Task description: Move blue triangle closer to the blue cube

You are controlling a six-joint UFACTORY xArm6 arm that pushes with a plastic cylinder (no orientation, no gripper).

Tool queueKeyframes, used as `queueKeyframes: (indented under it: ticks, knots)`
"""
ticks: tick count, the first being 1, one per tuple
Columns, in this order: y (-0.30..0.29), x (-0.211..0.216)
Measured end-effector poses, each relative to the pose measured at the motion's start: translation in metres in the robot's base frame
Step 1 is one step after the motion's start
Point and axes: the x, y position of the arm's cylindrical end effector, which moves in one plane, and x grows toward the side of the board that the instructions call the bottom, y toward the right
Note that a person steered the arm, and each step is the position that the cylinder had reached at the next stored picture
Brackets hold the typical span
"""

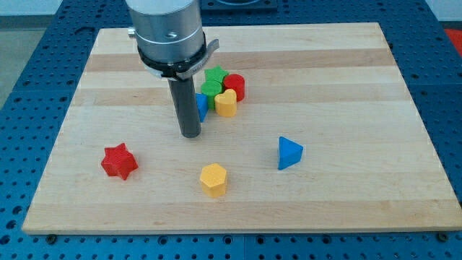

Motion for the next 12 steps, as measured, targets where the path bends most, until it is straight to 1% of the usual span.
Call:
queueKeyframes:
  ticks: [5,6,7,8,9,10,11,12]
  knots:
    - [-0.001,0.016]
    - [0.031,0.011]
    - [0.098,-0.012]
    - [0.15,0.013]
    - [0.185,0.013]
    - [0.19,0.044]
    - [0.168,0.085]
    - [0.126,0.029]
